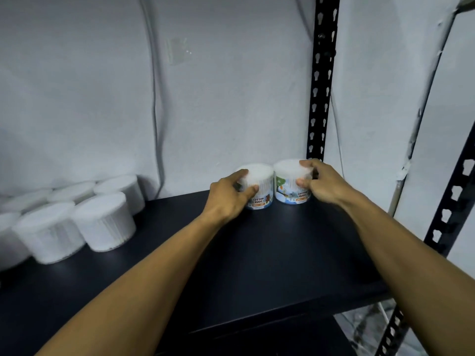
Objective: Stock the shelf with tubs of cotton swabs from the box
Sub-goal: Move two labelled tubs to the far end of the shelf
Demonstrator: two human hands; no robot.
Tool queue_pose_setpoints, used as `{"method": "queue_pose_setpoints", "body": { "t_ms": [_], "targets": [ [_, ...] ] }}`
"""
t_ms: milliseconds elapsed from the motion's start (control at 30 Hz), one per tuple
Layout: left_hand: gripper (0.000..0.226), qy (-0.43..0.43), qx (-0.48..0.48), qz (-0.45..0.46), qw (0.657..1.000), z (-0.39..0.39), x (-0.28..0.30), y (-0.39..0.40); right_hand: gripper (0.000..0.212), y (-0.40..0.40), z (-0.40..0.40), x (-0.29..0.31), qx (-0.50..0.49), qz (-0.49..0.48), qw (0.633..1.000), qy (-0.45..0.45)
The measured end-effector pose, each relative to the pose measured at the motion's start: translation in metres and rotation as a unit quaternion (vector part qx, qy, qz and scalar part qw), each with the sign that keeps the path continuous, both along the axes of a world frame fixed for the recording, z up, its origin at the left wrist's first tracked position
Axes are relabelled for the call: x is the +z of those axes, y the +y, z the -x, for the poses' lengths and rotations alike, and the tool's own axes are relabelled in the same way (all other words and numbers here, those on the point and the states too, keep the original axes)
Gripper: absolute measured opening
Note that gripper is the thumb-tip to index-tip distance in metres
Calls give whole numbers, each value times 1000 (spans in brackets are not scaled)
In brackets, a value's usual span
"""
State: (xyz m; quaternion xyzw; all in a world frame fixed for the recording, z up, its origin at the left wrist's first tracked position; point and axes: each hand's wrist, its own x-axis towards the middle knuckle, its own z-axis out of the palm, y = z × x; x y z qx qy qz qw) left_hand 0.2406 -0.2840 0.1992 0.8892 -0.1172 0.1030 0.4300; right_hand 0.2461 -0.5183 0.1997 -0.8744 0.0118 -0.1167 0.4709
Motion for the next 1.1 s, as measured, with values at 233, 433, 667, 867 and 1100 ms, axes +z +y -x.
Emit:
{"method": "queue_pose_setpoints", "body": {
  "t_ms": [233,433,667,867,1100],
  "targets": [
    [57,-1,1,0,1000,-30,2,-21,51,-17,-33,5,11,6,1000,-1],
    [58,-7,-1,-21,1000,-49,5,-32,51,-26,-50,6,10,15,1000,-4],
    [58,-15,-2,-35,999,-58,5,-40,50,-33,-59,6,12,36,999,-18],
    [59,-16,8,-42,999,-65,5,-48,51,-38,-66,8,6,72,997,-19],
    [58,-32,14,-46,998,-67,3,-49,52,-38,-74,6,-1,84,996,-25]
  ]
}}
